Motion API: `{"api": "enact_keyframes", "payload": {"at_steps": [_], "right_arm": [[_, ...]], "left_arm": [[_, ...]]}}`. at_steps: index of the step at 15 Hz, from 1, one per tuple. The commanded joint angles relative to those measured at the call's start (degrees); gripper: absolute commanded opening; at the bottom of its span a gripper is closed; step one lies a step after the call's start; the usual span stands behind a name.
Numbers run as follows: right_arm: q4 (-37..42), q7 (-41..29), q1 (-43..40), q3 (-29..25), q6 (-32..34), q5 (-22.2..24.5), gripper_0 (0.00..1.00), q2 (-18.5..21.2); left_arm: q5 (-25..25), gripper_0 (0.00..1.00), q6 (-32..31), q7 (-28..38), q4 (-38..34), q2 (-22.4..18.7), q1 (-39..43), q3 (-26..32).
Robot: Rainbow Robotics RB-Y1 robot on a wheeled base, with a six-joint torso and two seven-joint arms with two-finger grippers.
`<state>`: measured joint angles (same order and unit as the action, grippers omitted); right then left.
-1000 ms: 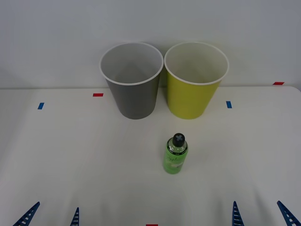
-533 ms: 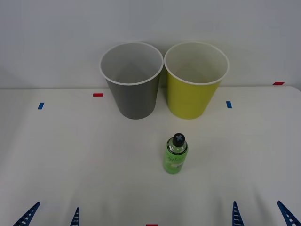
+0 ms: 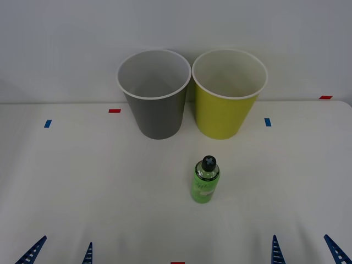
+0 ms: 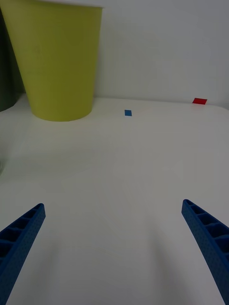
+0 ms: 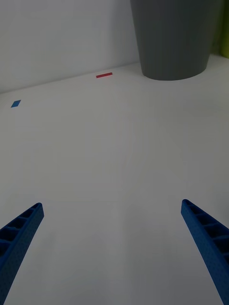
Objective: Put cans in the gray bin and PET bottles in the light green bin.
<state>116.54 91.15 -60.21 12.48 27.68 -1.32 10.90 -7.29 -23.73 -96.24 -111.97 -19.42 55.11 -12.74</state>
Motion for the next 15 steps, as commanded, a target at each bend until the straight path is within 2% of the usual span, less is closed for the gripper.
{"api": "enact_keyframes", "payload": {"at_steps": [1, 7, 11, 15], "right_arm": [[0.0, 0.0, 0.0, 0.0, 0.0, 0.0, 1.00, 0.0], [-2.2, 0.1, 1.3, 1.1, 1.0, 0.2, 1.00, -0.4], [-2.2, 0.1, 2.6, 2.8, 2.3, 0.4, 1.00, 2.4], [-2.3, 0.1, 7.5, 6.7, 2.3, 0.0, 1.00, 5.4]], "left_arm": [[0.0, 1.00, 0.0, 0.0, 0.0, 0.0, 0.0, 0.0], [0.0, 1.00, 0.0, 0.0, 0.0, 0.0, 0.0, 0.0], [0.0, 1.00, 0.0, 0.0, 0.0, 0.0, 0.0, 0.0], [0.0, 1.00, 0.0, 0.0, 0.0, 0.0, 0.0, 0.0]]}}
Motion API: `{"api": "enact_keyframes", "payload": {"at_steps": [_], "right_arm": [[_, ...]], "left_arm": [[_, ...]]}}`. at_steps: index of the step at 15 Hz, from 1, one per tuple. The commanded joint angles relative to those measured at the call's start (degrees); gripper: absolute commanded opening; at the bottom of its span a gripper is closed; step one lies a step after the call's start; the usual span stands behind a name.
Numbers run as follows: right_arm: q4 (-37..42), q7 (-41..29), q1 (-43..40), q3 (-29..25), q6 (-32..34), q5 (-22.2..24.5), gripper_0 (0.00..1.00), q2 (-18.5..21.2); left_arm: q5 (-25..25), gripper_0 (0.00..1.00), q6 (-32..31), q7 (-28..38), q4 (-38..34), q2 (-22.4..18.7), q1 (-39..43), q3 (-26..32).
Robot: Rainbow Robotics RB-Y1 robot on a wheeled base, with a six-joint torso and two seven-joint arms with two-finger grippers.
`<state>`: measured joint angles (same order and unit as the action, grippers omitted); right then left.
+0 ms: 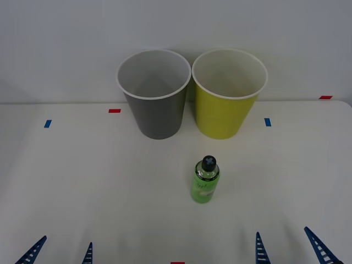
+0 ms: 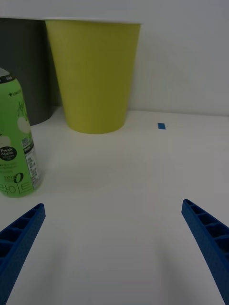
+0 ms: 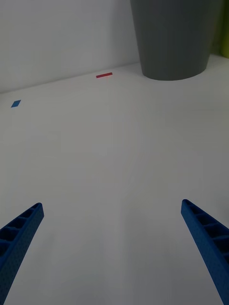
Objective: Put cans in the gray bin and PET bottles in the light green bin.
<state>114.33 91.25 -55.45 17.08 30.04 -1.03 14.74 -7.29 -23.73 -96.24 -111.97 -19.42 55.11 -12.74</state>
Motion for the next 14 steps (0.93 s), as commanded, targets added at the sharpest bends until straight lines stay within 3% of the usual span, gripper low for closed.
{"api": "enact_keyframes", "payload": {"at_steps": [1, 8, 14], "right_arm": [[-0.2, -0.3, 4.2, 3.4, -0.2, -0.6, 1.00, 2.5], [-4.5, -0.4, 14.8, 8.8, -0.3, -1.6, 1.00, 4.7], [-10.0, -0.3, 23.7, 10.3, -0.5, -2.3, 1.00, 1.6]], "left_arm": [[0.0, 1.00, 0.0, 0.0, 0.0, 0.0, 0.0, 0.0], [0.0, 1.00, 0.0, 0.0, 0.0, 0.0, 0.0, 0.0], [0.0, 1.00, 0.0, 0.0, 0.0, 0.0, 0.0, 0.0]]}}
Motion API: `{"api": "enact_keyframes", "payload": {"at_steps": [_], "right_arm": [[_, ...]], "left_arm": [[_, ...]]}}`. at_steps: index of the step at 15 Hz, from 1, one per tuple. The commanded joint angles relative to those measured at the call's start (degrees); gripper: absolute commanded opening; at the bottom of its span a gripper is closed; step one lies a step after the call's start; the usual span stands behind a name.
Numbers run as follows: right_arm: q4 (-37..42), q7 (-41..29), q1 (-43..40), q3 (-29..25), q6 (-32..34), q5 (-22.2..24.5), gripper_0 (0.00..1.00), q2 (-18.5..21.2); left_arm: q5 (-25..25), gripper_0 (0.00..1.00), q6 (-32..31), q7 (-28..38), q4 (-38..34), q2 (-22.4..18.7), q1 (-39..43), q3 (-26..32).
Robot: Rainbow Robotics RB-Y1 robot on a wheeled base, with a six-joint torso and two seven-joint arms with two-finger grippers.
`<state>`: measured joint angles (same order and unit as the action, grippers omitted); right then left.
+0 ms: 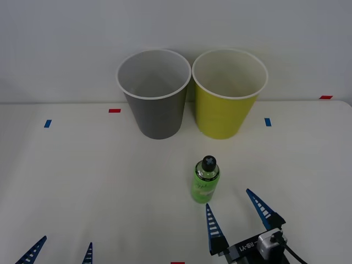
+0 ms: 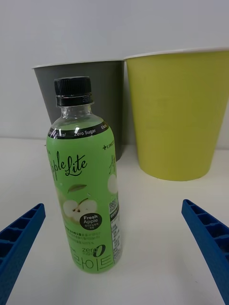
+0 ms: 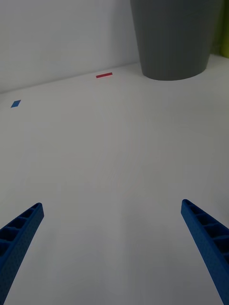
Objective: Put cans in the gray bin and PET bottles in the light green bin.
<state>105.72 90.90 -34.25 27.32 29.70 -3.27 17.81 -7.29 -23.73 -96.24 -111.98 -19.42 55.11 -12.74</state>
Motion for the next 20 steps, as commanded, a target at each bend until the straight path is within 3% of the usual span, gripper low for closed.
{"api": "enact_keyframes", "payload": {"at_steps": [1, 11, 20], "right_arm": [[-1.4, 0.2, 3.1, 0.2, -0.4, -0.1, 1.00, -1.8], [-1.4, -0.1, 10.4, 1.5, -7.8, -1.5, 1.00, -2.6], [-1.4, 0.4, 13.0, 2.3, -10.4, -2.5, 1.00, -2.9]], "left_arm": [[0.0, 1.00, 0.0, 0.0, 0.0, 0.0, 0.0, 0.0], [0.0, 1.00, 0.0, 0.0, 0.0, 0.0, 0.0, 0.0], [0.0, 1.00, 0.0, 0.0, 0.0, 0.0, 0.0, 0.0]]}}
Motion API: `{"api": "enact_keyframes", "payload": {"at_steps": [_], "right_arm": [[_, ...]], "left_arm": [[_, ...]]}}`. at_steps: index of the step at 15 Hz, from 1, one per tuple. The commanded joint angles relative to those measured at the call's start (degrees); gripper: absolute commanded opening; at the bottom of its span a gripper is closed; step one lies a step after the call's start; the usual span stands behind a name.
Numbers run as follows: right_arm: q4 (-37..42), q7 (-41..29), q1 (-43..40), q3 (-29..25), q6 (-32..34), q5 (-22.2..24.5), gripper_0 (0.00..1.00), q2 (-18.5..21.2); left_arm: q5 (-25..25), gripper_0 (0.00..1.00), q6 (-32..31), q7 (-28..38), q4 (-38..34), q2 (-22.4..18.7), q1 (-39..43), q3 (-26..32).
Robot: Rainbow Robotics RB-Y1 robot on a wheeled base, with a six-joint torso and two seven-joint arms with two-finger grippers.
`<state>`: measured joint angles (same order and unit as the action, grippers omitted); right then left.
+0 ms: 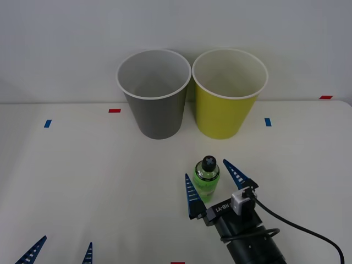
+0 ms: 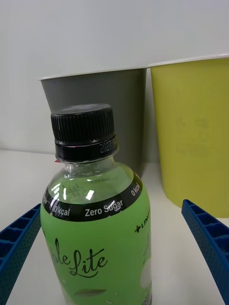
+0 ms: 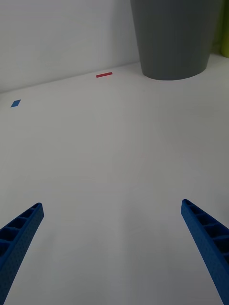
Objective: Put cans in the gray bin and PET bottles in the light green bin.
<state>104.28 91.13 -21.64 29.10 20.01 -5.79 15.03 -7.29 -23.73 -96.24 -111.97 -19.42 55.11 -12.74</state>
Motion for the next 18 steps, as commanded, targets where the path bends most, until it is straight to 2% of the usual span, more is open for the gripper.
{"api": "enact_keyframes", "payload": {"at_steps": [1, 8, 9, 10, 12, 18], "right_arm": [[0.0, 0.3, 0.4, 0.6, -0.7, 0.0, 1.00, 0.0], [0.0, 1.2, 0.5, 0.6, -1.4, -0.1, 1.00, -0.2], [0.0, 1.2, 0.5, 0.6, -1.4, 0.0, 0.45, -0.2], [0.0, 1.2, 0.5, 0.6, -1.5, -0.2, 0.08, -0.4], [0.0, 1.0, 0.5, 0.6, -1.5, -0.5, 0.03, -0.7], [0.0, 1.0, 0.4, -0.2, -1.6, -1.2, 0.00, -1.2]], "left_arm": [[0.0, 1.00, 0.0, 0.0, 0.0, 0.0, 0.0, 0.0], [0.0, 1.00, 0.0, 0.0, 0.0, 0.0, 0.0, 0.0], [0.0, 1.00, 0.0, 0.0, 0.0, 0.0, 0.0, 0.0], [0.0, 1.00, 0.0, 0.0, 0.0, 0.0, 0.0, 0.0], [0.0, 1.00, 0.0, 0.0, 0.0, 0.0, 0.0, 0.0], [0.0, 1.00, 0.0, 0.0, 0.0, 0.0, 0.0, 0.0]]}}
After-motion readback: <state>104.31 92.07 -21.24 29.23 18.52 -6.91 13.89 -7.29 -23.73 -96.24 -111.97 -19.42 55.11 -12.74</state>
